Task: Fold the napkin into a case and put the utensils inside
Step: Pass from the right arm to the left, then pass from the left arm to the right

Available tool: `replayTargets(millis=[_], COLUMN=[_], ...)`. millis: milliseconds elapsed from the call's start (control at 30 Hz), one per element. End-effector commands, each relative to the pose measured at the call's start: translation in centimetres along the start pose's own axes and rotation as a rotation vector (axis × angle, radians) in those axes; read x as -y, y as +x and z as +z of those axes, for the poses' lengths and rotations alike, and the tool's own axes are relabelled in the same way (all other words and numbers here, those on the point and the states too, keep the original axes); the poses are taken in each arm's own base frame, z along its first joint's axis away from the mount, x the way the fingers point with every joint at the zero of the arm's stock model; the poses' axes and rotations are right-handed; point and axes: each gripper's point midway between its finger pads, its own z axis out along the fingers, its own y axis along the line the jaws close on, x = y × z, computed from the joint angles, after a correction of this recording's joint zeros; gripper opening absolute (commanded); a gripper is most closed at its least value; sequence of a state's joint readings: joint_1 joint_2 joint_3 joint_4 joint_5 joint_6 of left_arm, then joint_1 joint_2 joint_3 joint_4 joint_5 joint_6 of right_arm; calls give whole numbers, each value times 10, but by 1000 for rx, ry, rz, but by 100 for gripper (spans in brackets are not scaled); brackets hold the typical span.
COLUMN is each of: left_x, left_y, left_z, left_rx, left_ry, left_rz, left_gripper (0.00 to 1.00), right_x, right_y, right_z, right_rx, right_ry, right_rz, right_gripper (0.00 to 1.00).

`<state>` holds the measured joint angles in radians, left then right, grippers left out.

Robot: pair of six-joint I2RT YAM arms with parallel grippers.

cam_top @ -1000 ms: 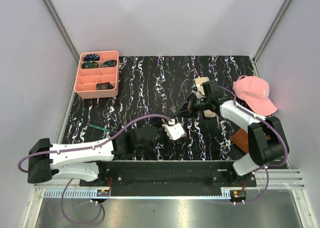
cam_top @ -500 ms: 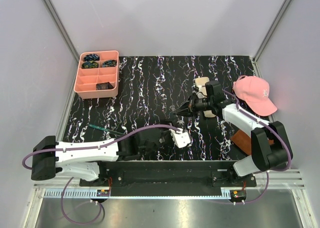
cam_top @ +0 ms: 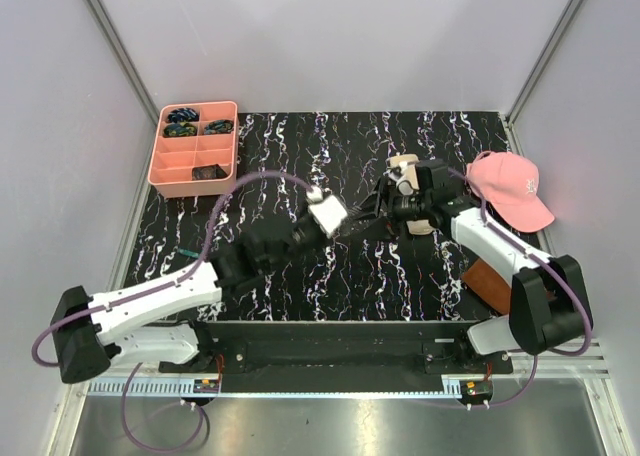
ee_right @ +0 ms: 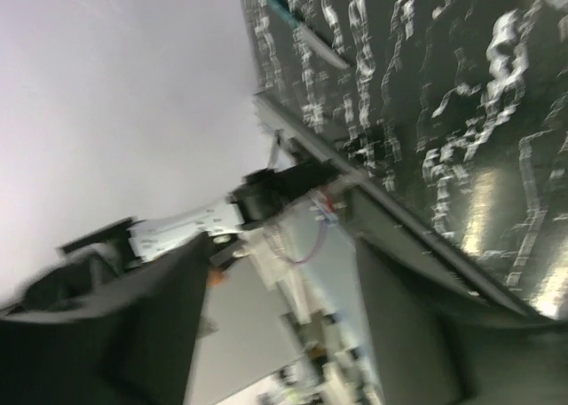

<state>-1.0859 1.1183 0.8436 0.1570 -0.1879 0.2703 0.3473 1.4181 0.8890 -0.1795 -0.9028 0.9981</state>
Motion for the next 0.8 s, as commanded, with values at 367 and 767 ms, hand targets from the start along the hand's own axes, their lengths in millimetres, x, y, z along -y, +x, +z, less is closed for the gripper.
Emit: replayTargets(millis=[367, 767], left_x=[-50, -30], left_y=[-12, -23], left_z=[-6, -5], left_rx=[-4, 10], left_ry=[267, 506], left_rz=[-919, -1080], left_gripper=[0, 0], right_x=[-64, -70], right_y=[5, -1], right_z=[-51, -39], right_rx=[137, 145], right_ry=[-68, -108], right_rz=[-826, -864], right_gripper=[86, 62])
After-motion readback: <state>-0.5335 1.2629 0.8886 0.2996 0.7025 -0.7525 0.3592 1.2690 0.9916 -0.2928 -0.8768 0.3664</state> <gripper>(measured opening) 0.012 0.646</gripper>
